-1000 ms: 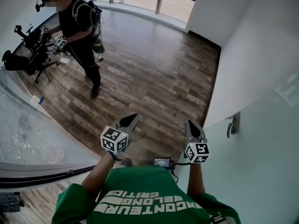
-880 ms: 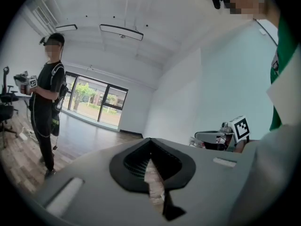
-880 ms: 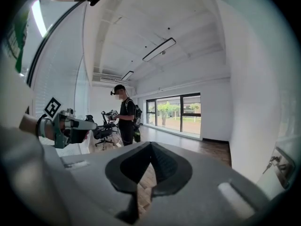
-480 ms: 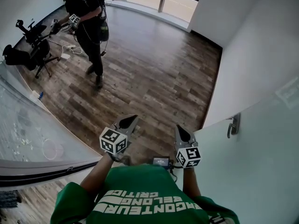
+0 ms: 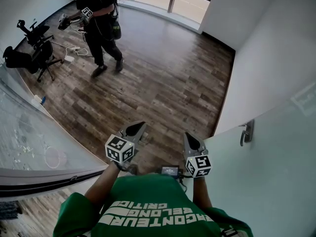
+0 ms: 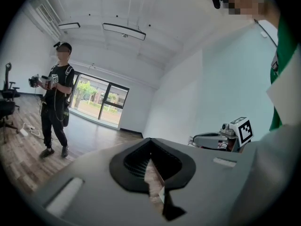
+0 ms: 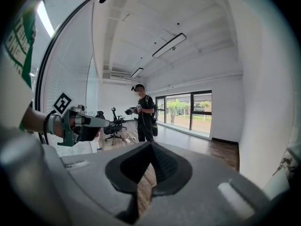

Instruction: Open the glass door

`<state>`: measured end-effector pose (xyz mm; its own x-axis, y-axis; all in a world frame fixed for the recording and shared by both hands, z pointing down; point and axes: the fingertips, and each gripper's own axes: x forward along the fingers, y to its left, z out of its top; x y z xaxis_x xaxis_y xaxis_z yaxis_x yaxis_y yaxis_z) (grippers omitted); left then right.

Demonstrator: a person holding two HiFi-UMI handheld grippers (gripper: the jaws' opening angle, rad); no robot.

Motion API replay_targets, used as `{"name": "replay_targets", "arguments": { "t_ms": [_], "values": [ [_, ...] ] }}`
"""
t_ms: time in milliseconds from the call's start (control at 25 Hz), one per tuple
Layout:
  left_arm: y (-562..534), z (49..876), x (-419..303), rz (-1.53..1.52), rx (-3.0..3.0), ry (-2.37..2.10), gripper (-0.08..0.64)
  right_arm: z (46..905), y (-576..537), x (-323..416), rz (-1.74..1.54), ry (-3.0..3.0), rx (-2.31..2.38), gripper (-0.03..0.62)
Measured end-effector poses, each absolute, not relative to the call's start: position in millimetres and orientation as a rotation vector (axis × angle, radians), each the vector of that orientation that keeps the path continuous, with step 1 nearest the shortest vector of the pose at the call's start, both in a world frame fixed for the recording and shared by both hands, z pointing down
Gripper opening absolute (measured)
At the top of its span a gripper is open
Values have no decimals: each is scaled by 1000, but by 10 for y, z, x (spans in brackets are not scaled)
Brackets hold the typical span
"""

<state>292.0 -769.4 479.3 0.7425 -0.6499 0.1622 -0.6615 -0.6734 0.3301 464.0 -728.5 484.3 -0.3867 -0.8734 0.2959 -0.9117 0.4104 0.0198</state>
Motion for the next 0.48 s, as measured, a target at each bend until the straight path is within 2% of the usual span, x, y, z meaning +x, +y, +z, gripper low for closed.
{"name": "replay_targets", "arguments": {
  "t_ms": [480],
  "values": [
    [-7686, 4868, 2994, 58, 2571, -995, 17, 4951, -7262, 4692, 213, -2388, 1549, -8]
  ]
}}
